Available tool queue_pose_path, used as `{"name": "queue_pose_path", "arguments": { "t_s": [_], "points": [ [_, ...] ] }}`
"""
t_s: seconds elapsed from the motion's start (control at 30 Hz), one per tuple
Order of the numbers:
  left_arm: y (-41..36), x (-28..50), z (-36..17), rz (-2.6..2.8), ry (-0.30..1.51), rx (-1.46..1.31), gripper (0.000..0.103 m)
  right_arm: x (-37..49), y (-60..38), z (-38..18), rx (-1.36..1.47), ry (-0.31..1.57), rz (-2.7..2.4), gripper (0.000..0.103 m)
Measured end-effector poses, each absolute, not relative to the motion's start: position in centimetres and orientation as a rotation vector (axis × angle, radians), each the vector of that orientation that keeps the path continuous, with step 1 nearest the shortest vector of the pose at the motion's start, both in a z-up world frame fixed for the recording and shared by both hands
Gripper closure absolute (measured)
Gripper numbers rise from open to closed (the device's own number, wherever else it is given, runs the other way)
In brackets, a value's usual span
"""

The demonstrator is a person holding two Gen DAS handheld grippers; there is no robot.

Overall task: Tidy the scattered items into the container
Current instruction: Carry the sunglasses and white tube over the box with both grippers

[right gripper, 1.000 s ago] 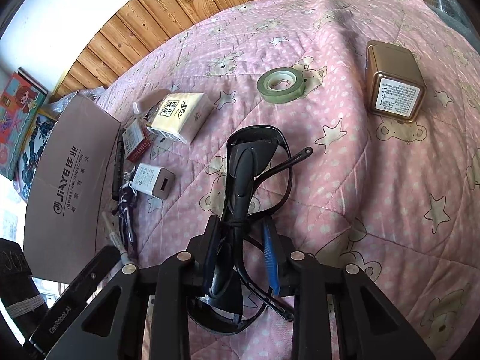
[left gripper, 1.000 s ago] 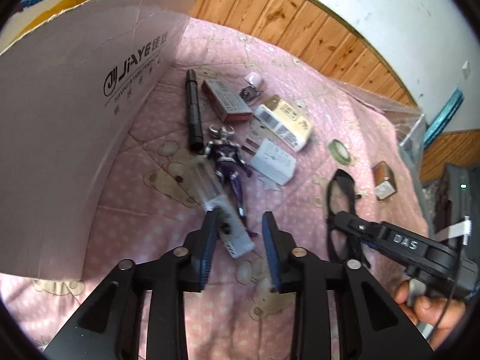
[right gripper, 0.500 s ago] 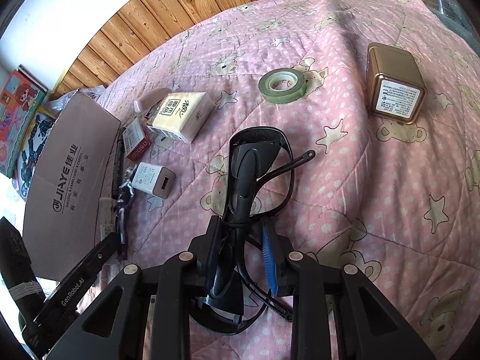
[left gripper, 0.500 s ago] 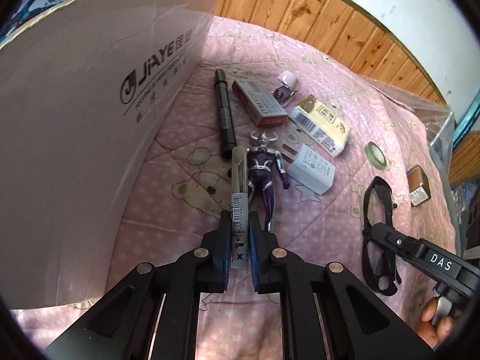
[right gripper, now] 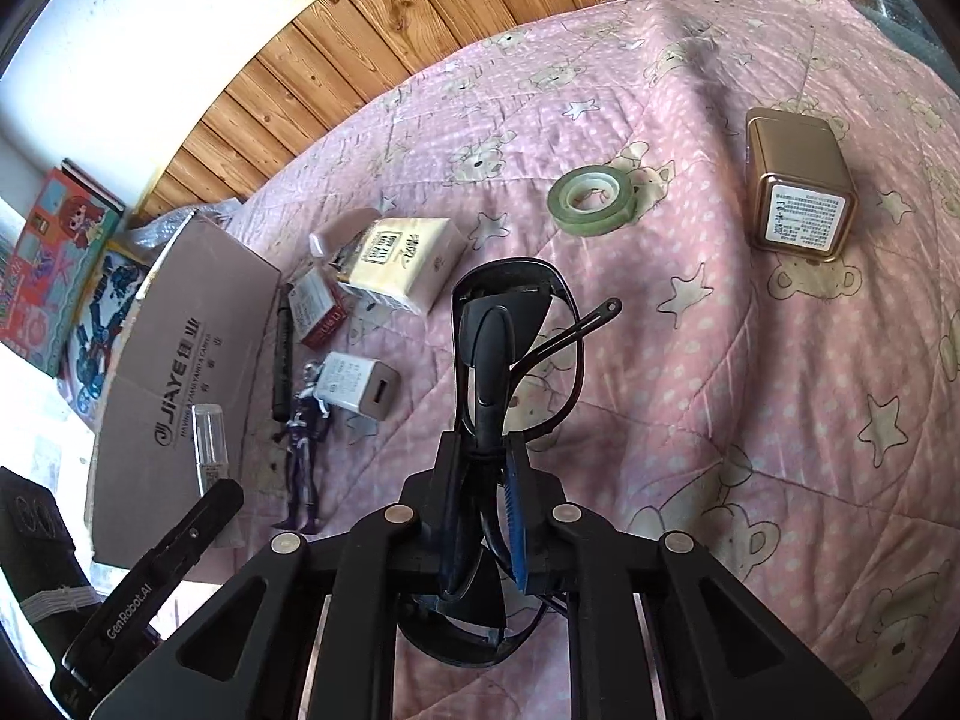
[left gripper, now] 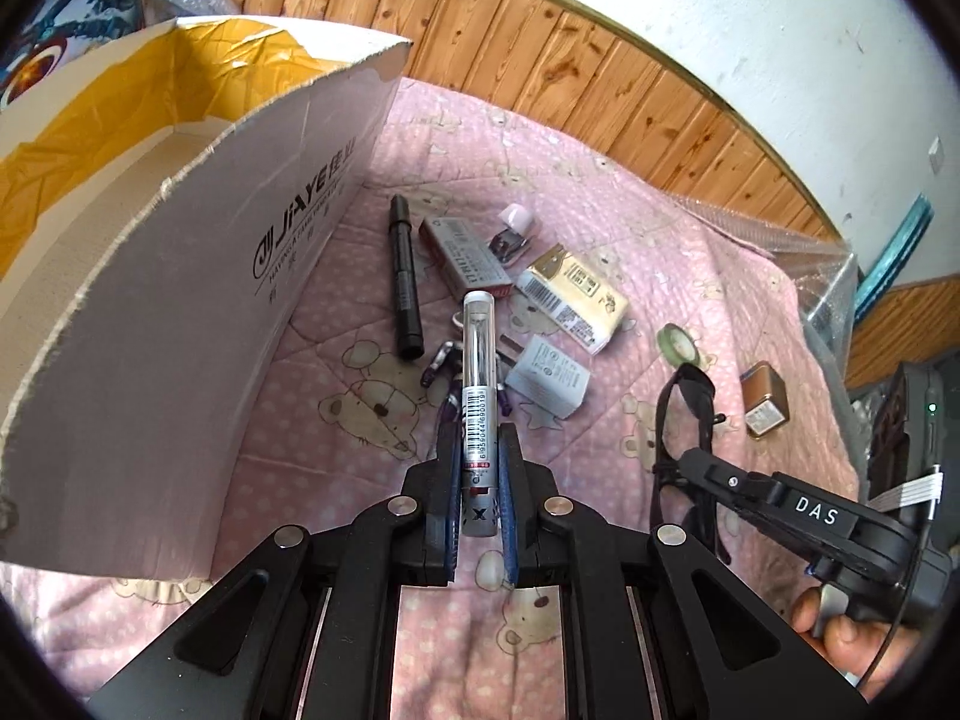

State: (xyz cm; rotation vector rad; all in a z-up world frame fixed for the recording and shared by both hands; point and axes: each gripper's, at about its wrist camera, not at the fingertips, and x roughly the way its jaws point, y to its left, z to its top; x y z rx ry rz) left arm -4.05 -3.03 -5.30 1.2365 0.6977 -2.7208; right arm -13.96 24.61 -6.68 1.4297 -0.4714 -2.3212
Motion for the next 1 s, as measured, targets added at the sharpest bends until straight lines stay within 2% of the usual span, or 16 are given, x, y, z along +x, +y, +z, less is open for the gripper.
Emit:
{"name": "queue_pose_path", "arguments": {
  "t_s": [0.3, 0.8, 1.0],
  "points": [
    [-2.5, -2.3, -3.3, -2.747, 0.697, 1.197, 0.092, -13.1, 24.2, -4.7, 1.372, -0.514, -2.286, 0.089],
    [-0.5, -0.4, 1.7, -2.774, 0.501, 1.209, 0.092, -11.5, 23.4, -1.8, 1.311, -0.526, -2.277, 0.088],
    [0.4, 0.1, 3.8, -2.801, 0.517, 1.261, 0.092, -11.2, 23.9, -2.2, 1.342, -0.516, -2.294, 0.088]
  ]
}}
